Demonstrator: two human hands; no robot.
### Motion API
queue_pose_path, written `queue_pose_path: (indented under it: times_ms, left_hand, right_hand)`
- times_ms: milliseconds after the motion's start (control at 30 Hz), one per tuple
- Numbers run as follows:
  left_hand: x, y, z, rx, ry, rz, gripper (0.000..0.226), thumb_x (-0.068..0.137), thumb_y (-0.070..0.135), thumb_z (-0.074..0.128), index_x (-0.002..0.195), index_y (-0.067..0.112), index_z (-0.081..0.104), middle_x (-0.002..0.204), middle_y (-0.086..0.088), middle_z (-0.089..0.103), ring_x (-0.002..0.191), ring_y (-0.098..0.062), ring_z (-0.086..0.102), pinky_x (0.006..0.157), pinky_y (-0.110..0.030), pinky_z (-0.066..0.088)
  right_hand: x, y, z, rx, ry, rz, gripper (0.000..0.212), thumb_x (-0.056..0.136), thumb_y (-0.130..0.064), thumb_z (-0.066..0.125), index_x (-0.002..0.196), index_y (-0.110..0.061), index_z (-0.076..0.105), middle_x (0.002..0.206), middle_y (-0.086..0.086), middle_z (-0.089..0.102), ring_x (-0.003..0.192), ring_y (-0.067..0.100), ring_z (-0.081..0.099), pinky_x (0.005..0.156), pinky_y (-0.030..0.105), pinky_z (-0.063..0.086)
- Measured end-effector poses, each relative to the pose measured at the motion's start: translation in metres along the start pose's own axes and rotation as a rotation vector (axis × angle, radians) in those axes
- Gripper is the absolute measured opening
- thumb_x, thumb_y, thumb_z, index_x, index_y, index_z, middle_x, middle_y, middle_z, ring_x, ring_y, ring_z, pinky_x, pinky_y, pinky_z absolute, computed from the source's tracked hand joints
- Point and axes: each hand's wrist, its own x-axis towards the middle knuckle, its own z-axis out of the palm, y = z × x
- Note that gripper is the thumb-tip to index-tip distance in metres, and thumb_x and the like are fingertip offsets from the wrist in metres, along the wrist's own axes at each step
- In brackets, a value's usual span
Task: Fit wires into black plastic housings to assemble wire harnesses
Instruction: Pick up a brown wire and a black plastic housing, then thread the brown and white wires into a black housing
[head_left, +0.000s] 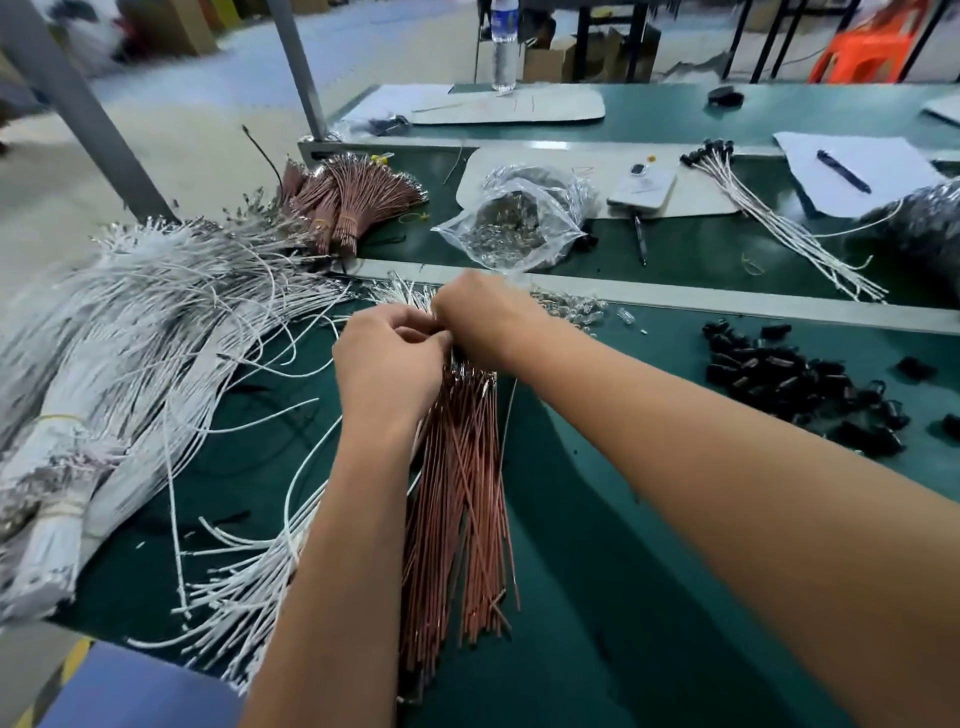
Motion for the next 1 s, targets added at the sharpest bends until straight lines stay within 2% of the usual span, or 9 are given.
queue_pose_path:
  times_ms: [100, 200, 333, 600, 733, 800, 900, 1000]
  left_hand:
    - [0.005, 0.004, -0.001, 0.055, -0.039, 0.007, 0.011, 0.076, 0.014, 0.083, 0.081, 0.02, 0.077, 0.073, -0.002, 0.075, 0.072, -0.027, 0.073, 0.08, -0.047, 0.061]
    - [0.005, 0.01, -0.004, 0.048, -0.062, -0.003, 0.011, 0.077, 0.013, 0.084, 0.081, 0.021, 0.076, 0.075, 0.0, 0.076, 0.073, -0.025, 0.074, 0.082, -0.045, 0.061]
    - [0.004, 0.012, -0.008, 0.063, -0.067, 0.008, 0.013, 0.078, 0.011, 0.084, 0.076, 0.02, 0.074, 0.074, -0.003, 0.076, 0.072, -0.027, 0.074, 0.082, -0.045, 0.061]
    - [0.005, 0.005, -0.012, 0.192, -0.146, -0.052, 0.014, 0.079, 0.014, 0.085, 0.074, 0.018, 0.072, 0.078, -0.012, 0.074, 0.075, -0.033, 0.073, 0.083, -0.048, 0.06]
    - [0.005, 0.006, -0.015, 0.23, -0.166, -0.058, 0.013, 0.079, 0.014, 0.085, 0.075, 0.016, 0.072, 0.081, -0.013, 0.074, 0.078, -0.034, 0.073, 0.085, -0.048, 0.06]
    - [0.006, 0.008, -0.015, 0.264, -0.188, -0.061, 0.014, 0.079, 0.014, 0.085, 0.075, 0.016, 0.072, 0.081, -0.014, 0.074, 0.079, -0.033, 0.073, 0.086, -0.047, 0.059]
    - [0.005, 0.01, -0.016, 0.323, -0.23, -0.066, 0.014, 0.079, 0.015, 0.085, 0.075, 0.016, 0.072, 0.079, -0.012, 0.074, 0.079, -0.03, 0.074, 0.086, -0.046, 0.059]
    - [0.005, 0.009, -0.018, 0.353, -0.226, -0.05, 0.013, 0.08, 0.017, 0.085, 0.076, 0.017, 0.073, 0.079, -0.01, 0.075, 0.08, -0.029, 0.073, 0.087, -0.045, 0.059]
  right_hand:
    - [-0.006, 0.005, -0.008, -0.019, 0.09, -0.045, 0.022, 0.09, 0.001, 0.061, 0.103, -0.008, 0.076, 0.094, 0.016, 0.071, 0.089, 0.034, 0.071, 0.068, 0.035, 0.053]
    - [-0.012, 0.012, -0.015, -0.049, 0.148, -0.128, 0.025, 0.095, 0.001, 0.054, 0.098, -0.008, 0.077, 0.091, 0.011, 0.071, 0.086, 0.028, 0.069, 0.074, 0.036, 0.056]
    - [-0.018, 0.022, -0.02, 0.027, 0.221, -0.222, 0.021, 0.099, -0.005, 0.057, 0.091, -0.007, 0.077, 0.087, 0.007, 0.07, 0.079, 0.023, 0.067, 0.07, 0.03, 0.05]
    - [-0.03, 0.027, -0.016, 0.095, 0.17, -0.283, 0.016, 0.098, -0.014, 0.065, 0.088, -0.011, 0.078, 0.089, 0.001, 0.073, 0.08, 0.02, 0.068, 0.076, 0.036, 0.055]
    - [-0.031, 0.03, -0.019, 0.099, 0.141, -0.296, 0.015, 0.098, -0.019, 0.069, 0.088, -0.011, 0.077, 0.089, 0.001, 0.073, 0.078, 0.017, 0.064, 0.069, 0.025, 0.044]
    - [-0.03, 0.031, -0.022, 0.097, 0.11, -0.294, 0.015, 0.096, -0.022, 0.072, 0.087, -0.01, 0.076, 0.088, 0.002, 0.071, 0.078, 0.018, 0.062, 0.068, 0.025, 0.041]
    - [-0.027, 0.031, -0.027, 0.069, 0.028, -0.308, 0.014, 0.095, -0.021, 0.074, 0.087, -0.01, 0.074, 0.089, 0.004, 0.07, 0.079, 0.02, 0.062, 0.071, 0.031, 0.049]
    - [-0.025, 0.029, -0.028, 0.042, 0.021, -0.338, 0.013, 0.097, -0.017, 0.07, 0.086, -0.01, 0.071, 0.089, 0.003, 0.066, 0.078, 0.02, 0.061, 0.07, 0.031, 0.049]
